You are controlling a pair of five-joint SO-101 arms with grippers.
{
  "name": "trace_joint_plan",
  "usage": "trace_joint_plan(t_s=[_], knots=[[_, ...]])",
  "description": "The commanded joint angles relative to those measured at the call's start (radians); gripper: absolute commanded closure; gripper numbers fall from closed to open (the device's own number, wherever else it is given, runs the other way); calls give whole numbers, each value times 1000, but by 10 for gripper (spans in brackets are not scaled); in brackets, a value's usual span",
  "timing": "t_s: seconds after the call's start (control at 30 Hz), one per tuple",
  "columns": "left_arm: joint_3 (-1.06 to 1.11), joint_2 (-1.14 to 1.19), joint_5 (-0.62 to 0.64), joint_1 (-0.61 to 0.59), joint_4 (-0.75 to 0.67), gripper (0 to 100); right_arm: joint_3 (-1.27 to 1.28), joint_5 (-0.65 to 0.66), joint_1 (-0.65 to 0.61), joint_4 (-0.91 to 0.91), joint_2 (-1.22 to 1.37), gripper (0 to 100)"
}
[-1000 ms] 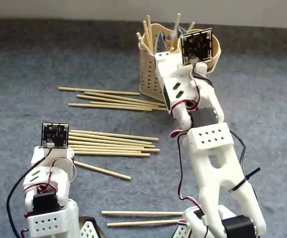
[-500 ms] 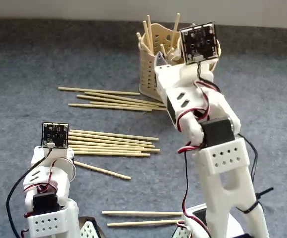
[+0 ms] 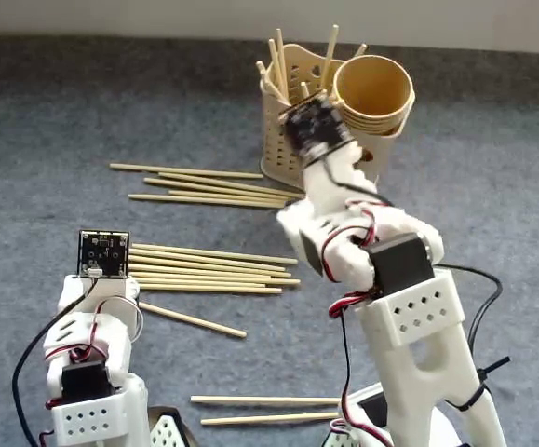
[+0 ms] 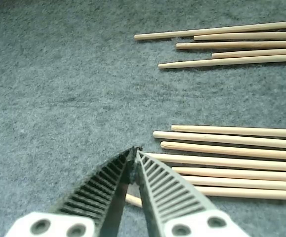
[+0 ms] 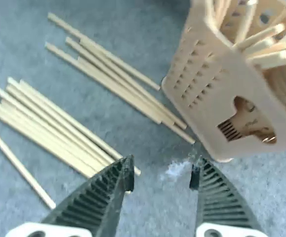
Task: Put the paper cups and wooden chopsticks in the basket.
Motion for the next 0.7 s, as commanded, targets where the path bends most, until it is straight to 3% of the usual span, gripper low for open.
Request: trace_joint_plan(t_s=[0.0,0.33,0.67], knots=[[21,-2,-8,-10,-21,993,-4,86,-59,108,-31,807],[21,-2,-8,-10,-21,993,358,130,-311,76,-36,807],[21,-2,-8,-10,-21,993,733,74,-552,-191,-36,807]])
